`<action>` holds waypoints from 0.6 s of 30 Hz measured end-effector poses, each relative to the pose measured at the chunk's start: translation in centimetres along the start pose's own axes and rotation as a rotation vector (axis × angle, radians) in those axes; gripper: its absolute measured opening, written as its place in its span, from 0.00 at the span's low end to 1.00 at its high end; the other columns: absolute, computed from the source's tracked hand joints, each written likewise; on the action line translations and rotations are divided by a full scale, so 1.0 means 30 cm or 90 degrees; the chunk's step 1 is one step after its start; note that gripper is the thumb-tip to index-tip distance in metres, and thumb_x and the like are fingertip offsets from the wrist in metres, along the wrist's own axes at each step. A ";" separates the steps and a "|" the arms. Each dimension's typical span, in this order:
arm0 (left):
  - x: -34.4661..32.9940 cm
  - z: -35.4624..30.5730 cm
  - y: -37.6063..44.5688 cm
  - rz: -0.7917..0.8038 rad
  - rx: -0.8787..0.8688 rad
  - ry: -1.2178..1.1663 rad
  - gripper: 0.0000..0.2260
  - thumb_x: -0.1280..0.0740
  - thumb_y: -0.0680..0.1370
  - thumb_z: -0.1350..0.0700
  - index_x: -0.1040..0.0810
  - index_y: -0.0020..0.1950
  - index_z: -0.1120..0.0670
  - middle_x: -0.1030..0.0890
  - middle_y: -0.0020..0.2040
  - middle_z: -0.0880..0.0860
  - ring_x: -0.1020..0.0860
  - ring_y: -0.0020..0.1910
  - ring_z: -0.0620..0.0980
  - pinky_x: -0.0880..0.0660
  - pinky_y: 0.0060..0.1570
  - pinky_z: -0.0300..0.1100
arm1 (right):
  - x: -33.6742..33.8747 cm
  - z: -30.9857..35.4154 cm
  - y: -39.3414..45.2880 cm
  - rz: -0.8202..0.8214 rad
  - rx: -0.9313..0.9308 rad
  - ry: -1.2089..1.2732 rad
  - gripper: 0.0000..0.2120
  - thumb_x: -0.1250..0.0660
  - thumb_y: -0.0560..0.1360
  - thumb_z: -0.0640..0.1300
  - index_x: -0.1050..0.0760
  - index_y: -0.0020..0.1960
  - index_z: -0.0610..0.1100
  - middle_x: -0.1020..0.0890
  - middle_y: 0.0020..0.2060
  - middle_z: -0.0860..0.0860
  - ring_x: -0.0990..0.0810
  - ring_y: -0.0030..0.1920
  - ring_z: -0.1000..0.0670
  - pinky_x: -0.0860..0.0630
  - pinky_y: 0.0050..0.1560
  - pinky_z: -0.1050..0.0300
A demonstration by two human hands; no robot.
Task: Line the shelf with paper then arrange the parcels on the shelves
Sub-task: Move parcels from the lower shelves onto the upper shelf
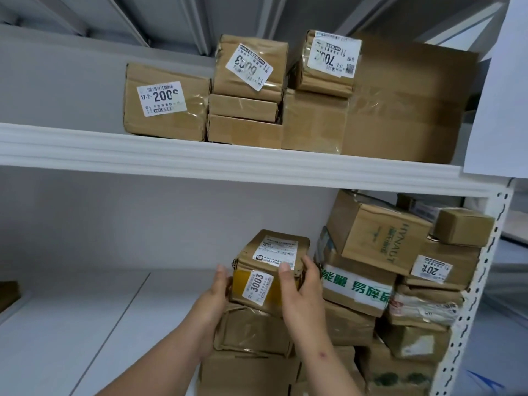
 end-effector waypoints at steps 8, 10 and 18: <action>-0.006 0.083 0.024 0.015 0.119 -0.072 0.22 0.33 0.75 0.39 0.14 0.51 0.57 0.14 0.45 0.61 0.15 0.45 0.62 0.21 0.53 0.60 | -0.048 -0.053 0.037 0.007 -0.194 0.185 0.30 0.34 0.66 0.71 0.35 0.59 0.55 0.24 0.59 0.47 0.20 0.50 0.48 0.20 0.51 0.48; -0.013 0.086 0.030 0.035 0.124 -0.050 0.21 0.31 0.74 0.39 0.14 0.51 0.57 0.14 0.46 0.62 0.15 0.46 0.63 0.22 0.56 0.62 | -0.065 -0.069 0.031 0.027 -0.231 0.220 0.32 0.32 0.64 0.68 0.36 0.61 0.54 0.22 0.58 0.46 0.20 0.49 0.47 0.22 0.48 0.50; 0.045 0.052 0.058 0.042 0.038 -0.079 0.21 0.32 0.75 0.40 0.23 0.62 0.51 0.14 0.51 0.58 0.15 0.49 0.60 0.19 0.48 0.58 | -0.110 -0.084 0.015 0.142 -0.208 0.445 0.18 0.34 0.76 0.53 0.30 0.65 0.52 0.13 0.44 0.48 0.13 0.43 0.47 0.19 0.43 0.51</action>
Point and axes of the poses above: each hand's wrist, its own y-axis towards the middle knuckle, its own x-axis out of the back of the hand, z = x × y, the point moved 9 cm from there along y, towards the middle knuckle
